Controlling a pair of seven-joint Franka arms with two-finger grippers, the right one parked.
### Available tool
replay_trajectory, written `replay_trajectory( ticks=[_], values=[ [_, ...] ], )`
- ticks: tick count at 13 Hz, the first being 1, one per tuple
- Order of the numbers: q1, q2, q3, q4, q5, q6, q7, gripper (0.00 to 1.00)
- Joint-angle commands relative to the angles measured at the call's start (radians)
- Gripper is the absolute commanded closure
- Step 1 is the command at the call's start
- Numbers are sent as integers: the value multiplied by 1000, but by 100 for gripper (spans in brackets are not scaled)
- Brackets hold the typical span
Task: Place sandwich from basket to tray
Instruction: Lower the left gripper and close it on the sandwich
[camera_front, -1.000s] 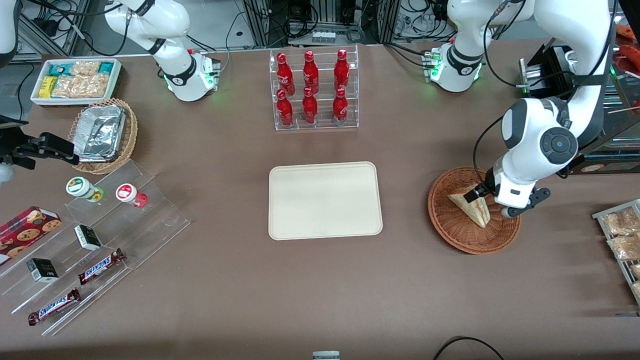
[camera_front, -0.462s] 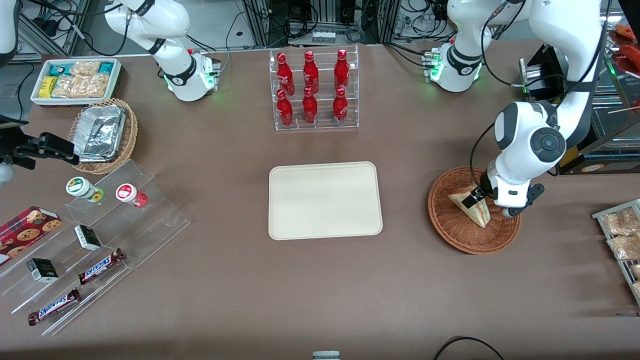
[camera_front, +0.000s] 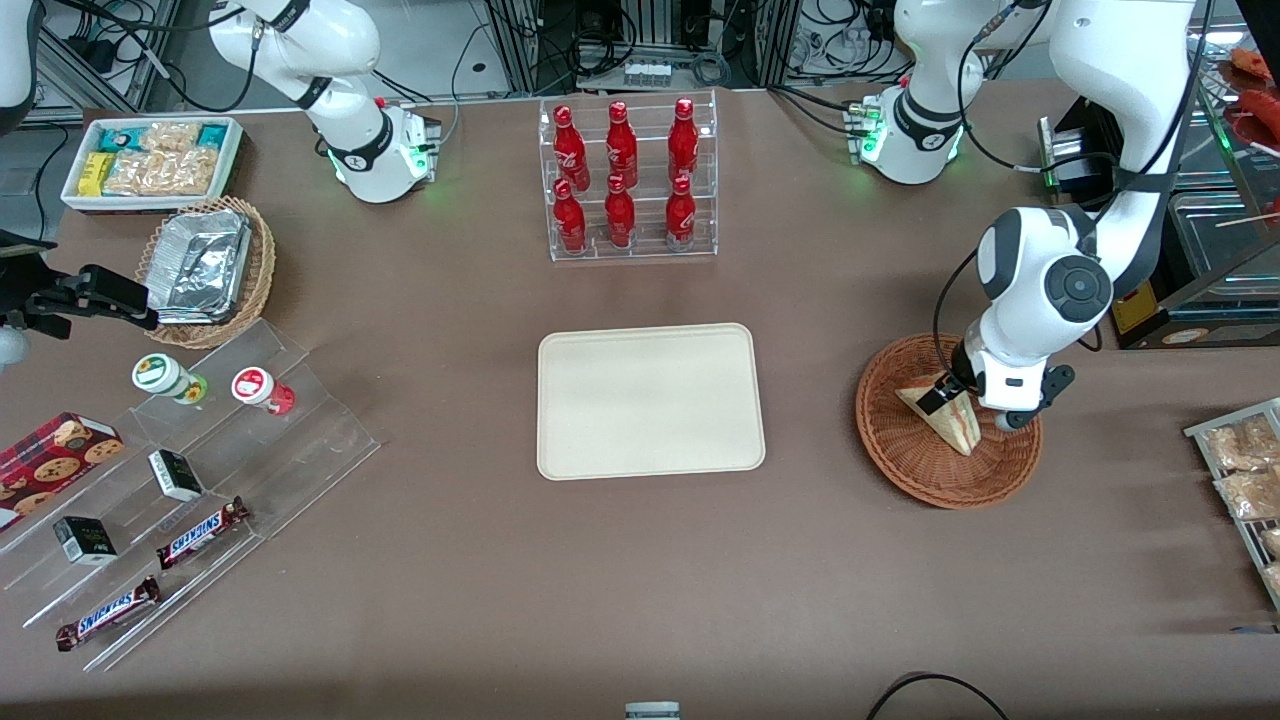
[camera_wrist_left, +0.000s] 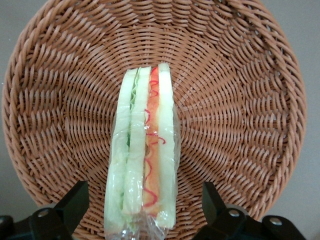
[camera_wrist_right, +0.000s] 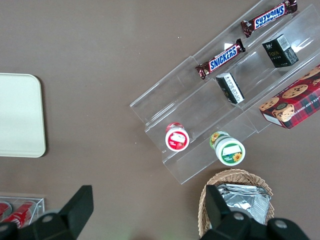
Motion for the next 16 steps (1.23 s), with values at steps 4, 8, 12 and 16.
replay_trajectory(
  ticks=[4, 8, 12, 16],
  values=[
    [-4, 14, 4, -33, 14, 68, -23, 42],
    [-2, 1, 5, -29, 14, 54, -13, 96],
    [-7, -32, 4, 16, 14, -46, -7, 100],
    [-23, -22, -15, 176, 19, -285, 32, 100]
  ],
)
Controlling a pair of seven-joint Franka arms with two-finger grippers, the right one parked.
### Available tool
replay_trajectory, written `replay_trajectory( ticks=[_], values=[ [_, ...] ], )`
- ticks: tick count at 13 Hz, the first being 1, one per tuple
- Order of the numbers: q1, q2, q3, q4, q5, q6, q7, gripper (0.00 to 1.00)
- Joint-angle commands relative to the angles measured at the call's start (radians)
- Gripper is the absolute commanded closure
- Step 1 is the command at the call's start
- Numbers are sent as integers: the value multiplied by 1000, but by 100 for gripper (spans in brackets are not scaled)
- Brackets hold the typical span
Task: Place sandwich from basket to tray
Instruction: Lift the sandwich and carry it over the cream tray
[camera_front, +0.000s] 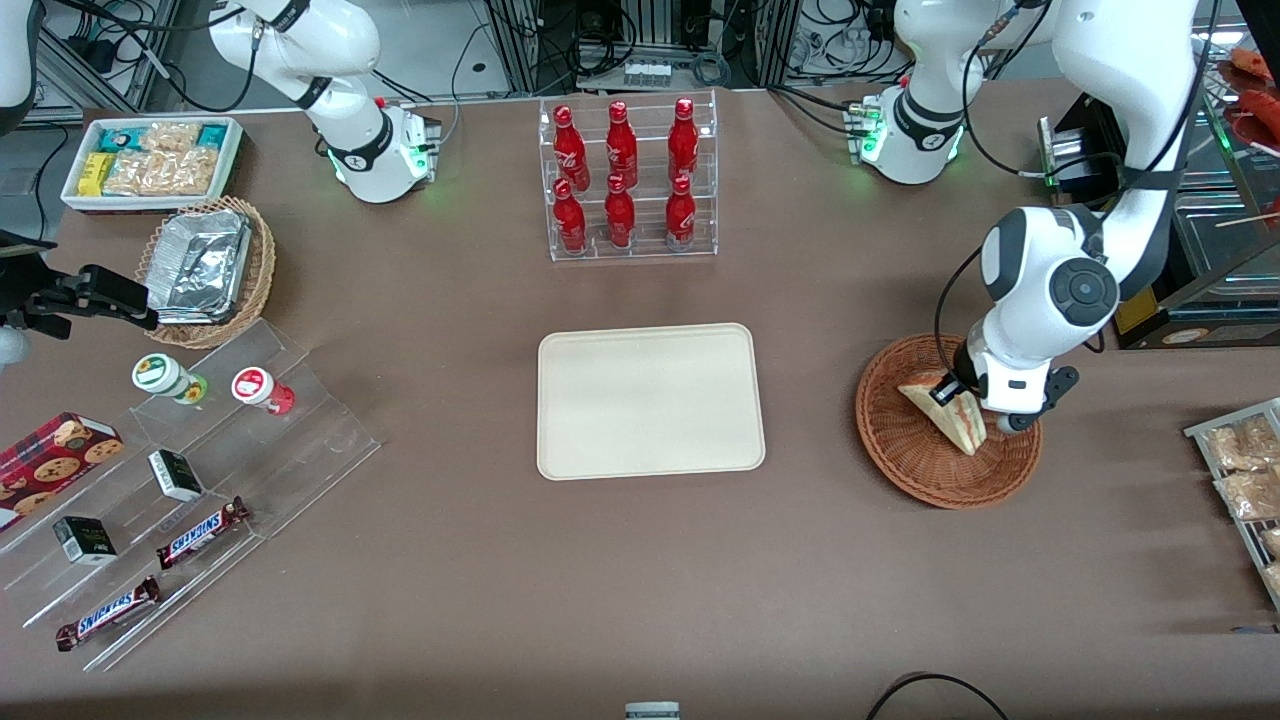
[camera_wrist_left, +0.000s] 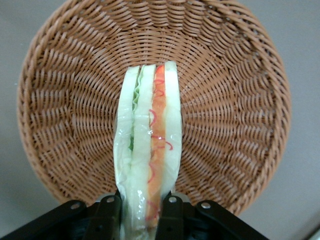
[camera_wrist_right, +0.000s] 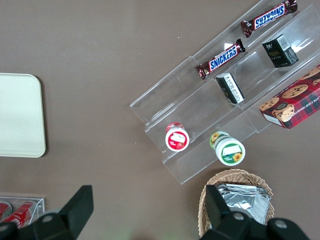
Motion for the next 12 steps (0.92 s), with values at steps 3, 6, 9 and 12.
replay_trajectory(
  ticks=[3, 6, 9, 12],
  values=[
    [-107, 14, -19, 195, 7, -249, 36, 100],
    [-219, 18, -19, 229, -2, -257, 35, 100],
    [-329, 92, -21, 313, -2, -262, 24, 100],
    [-432, 218, -21, 433, -4, -260, 20, 100]
  ],
)
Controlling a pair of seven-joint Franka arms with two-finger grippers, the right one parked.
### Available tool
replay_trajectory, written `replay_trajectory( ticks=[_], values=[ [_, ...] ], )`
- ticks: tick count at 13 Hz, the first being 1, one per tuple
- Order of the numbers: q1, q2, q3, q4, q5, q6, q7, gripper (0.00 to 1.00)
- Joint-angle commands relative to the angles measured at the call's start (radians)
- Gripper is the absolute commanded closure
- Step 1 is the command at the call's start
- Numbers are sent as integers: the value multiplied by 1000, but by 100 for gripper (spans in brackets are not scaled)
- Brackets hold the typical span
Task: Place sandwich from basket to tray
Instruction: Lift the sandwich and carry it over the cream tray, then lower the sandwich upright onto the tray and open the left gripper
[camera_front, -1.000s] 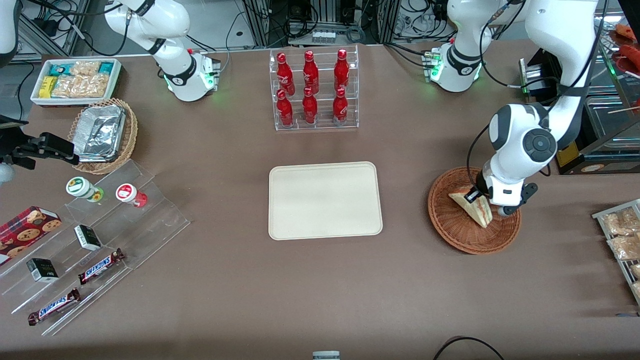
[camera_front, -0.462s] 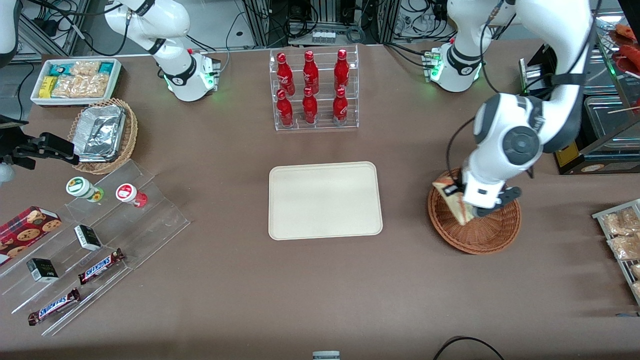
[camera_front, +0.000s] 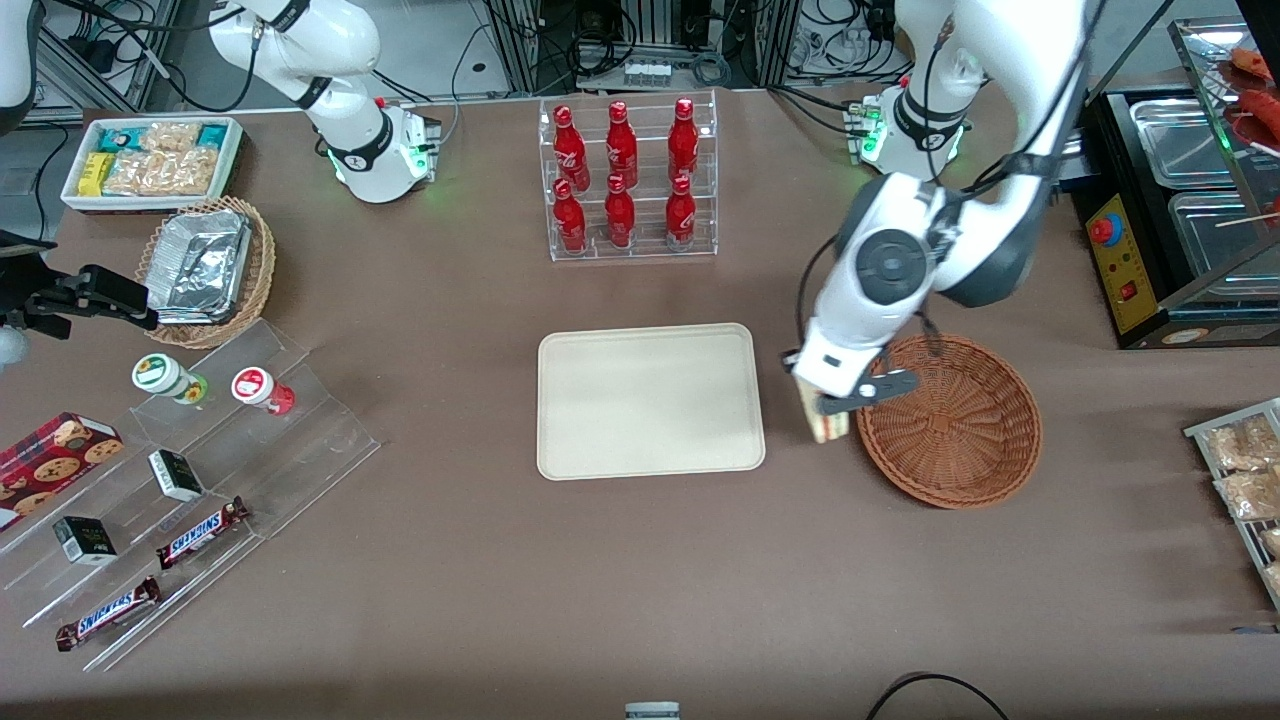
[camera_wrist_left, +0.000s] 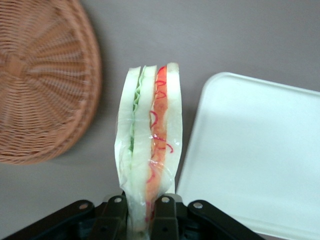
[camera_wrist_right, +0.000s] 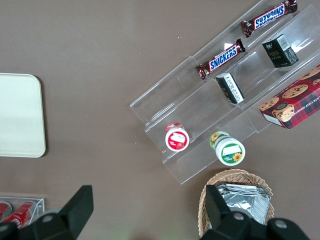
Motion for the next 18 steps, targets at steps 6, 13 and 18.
replay_trajectory(
  ticks=[6, 13, 18],
  values=[
    [-174, 297, 14, 340, -69, -27, -17, 100],
    [-259, 507, 16, 623, -83, -124, -98, 100],
    [-303, 572, 20, 689, -50, -125, -95, 100]
  ],
)
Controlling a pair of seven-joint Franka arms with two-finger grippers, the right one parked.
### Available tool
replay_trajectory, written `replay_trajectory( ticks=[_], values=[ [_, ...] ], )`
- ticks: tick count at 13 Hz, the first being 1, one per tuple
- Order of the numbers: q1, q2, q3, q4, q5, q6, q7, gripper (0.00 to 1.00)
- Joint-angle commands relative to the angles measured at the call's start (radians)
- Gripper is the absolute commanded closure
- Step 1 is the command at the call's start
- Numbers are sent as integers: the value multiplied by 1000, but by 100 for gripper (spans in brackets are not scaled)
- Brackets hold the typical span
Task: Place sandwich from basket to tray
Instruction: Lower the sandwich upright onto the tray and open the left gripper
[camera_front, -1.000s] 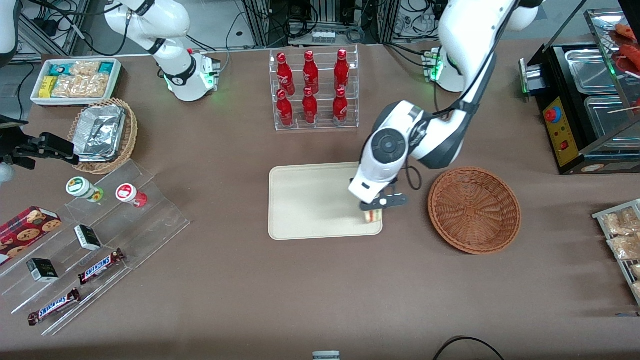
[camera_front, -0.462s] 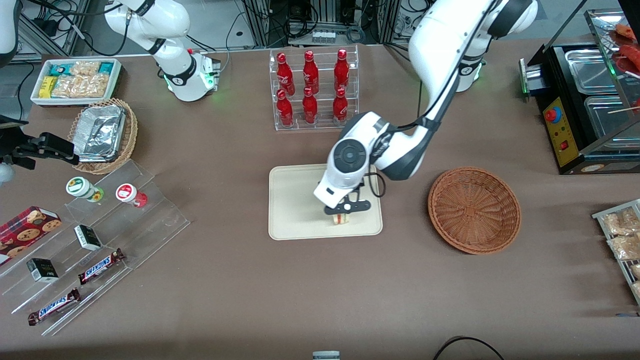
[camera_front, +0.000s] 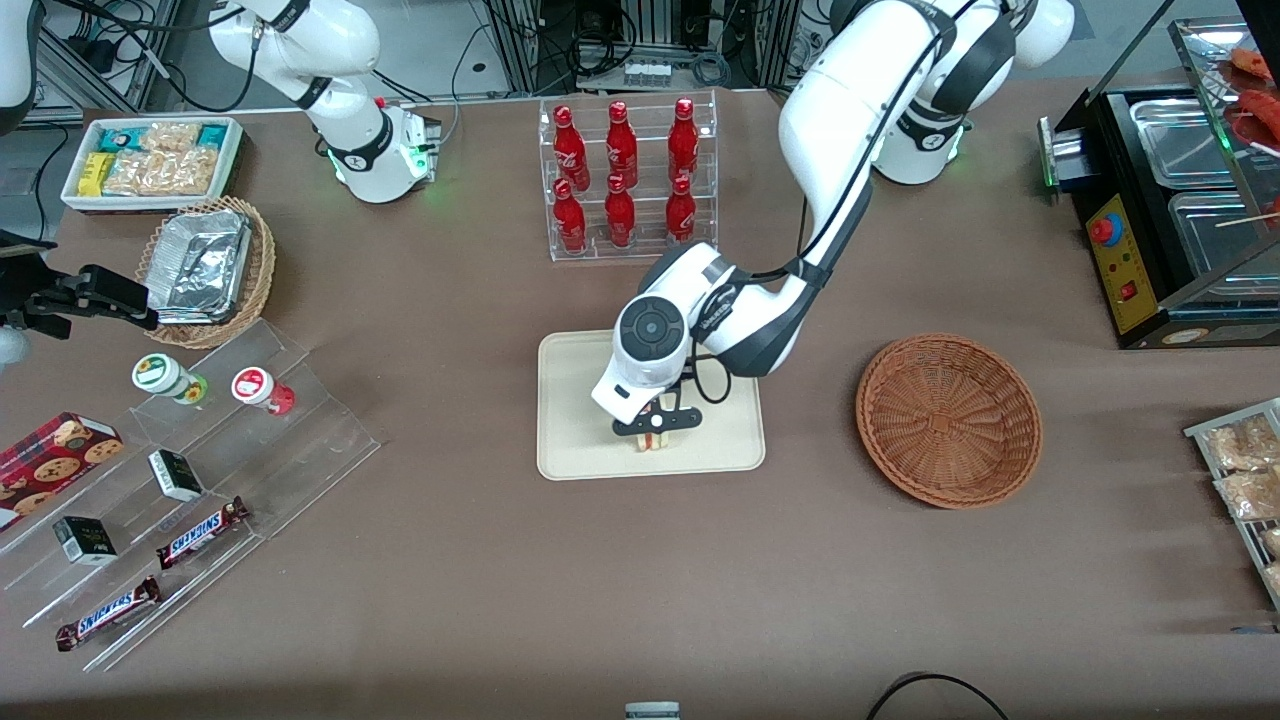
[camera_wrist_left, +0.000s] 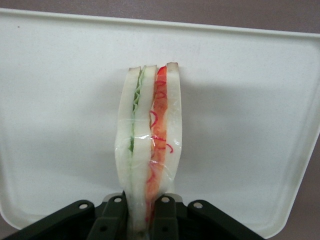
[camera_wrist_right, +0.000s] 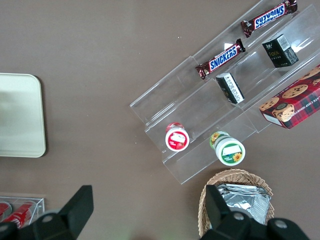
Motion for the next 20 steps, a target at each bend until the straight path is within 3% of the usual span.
replay_trajectory(
  ticks=[1, 4, 6, 9, 18, 19, 20],
  values=[
    [-39, 25, 19, 56, 35, -48, -13, 100],
    [-44, 12, 19, 44, 44, -80, -13, 100],
    [-44, -27, 17, -31, 99, -50, -22, 100],
    [-44, -93, 17, -130, 102, 4, -21, 100],
    [-63, -94, 22, -177, 108, 76, -78, 100],
    [-63, -93, 22, -177, 108, 78, -78, 83],
    [-63, -93, 22, -177, 108, 78, -78, 39]
  ],
)
